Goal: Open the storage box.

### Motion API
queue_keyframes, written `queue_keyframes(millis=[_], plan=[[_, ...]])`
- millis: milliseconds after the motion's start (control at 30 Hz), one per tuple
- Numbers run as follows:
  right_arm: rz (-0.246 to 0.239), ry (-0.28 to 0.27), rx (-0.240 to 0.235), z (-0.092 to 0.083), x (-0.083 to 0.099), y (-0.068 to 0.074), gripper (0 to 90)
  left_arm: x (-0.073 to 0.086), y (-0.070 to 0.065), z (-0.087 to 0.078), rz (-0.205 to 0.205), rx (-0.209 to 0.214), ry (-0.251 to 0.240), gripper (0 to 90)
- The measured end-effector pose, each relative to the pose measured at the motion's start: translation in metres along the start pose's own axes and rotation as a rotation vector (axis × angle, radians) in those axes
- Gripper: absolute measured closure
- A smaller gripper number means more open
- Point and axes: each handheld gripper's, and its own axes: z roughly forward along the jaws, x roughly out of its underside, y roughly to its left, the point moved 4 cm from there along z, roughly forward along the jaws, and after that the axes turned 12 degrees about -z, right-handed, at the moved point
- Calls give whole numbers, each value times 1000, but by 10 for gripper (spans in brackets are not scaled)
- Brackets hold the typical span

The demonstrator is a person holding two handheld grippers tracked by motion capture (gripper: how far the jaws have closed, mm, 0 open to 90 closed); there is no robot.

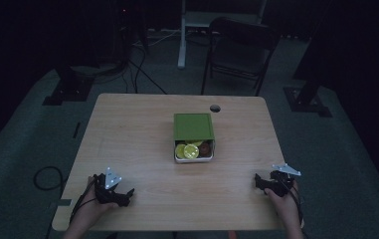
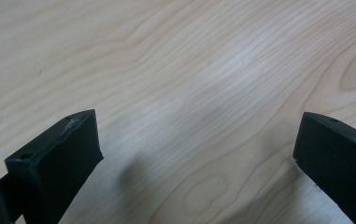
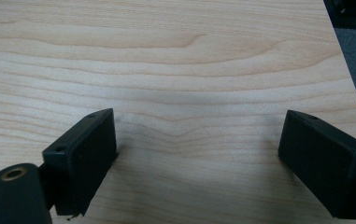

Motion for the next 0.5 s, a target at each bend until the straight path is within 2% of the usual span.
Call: queue_keyframes(millis=[233, 500], plan=[[-1, -1, 0, 0, 0, 0, 110, -9, -15, 6, 56, 22, -14, 9], [0, -1, 0, 0, 0, 0, 110, -19, -31, 12, 130, 23, -15, 9]])
